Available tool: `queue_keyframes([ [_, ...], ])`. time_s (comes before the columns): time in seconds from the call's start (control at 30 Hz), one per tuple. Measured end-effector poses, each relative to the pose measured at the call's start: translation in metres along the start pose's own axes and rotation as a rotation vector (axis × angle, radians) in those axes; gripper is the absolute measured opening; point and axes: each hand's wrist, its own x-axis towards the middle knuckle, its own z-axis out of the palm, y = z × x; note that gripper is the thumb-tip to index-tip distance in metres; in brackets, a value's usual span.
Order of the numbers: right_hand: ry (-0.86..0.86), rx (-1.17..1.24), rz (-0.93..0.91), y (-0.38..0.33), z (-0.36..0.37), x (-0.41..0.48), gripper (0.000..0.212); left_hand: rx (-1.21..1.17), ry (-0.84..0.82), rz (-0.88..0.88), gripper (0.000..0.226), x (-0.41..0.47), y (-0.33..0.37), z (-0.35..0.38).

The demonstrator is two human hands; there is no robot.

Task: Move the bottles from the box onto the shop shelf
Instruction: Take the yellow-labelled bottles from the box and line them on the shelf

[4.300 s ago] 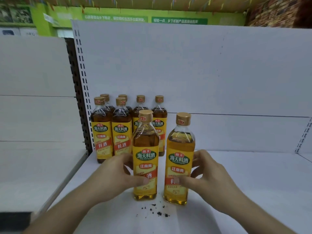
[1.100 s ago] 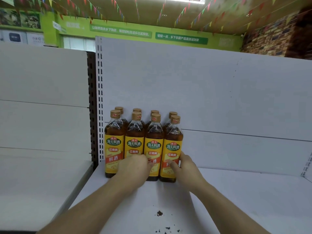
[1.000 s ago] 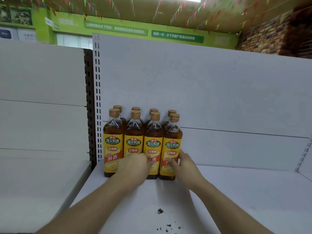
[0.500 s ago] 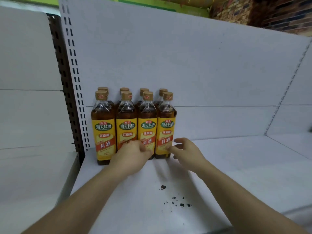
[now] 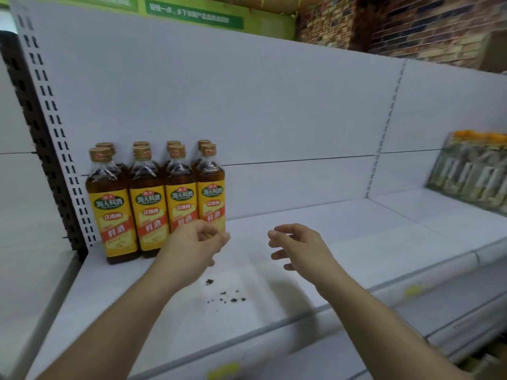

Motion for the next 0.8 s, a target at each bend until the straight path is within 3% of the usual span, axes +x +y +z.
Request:
queue_keyframes([
  [0.37, 0.138, 0.108, 0.038, 0.077, -0.16, -0.11, 0.026, -0.287, -0.054, 0.084, 0.005, -0.107, 0.079, 0.154],
  [0.8, 0.423, 0.032, 0.197, 0.161, -0.372, -0.249, 0.025, -0.231, -0.417, 0.181, 0.005, -0.206, 0.168, 0.363],
])
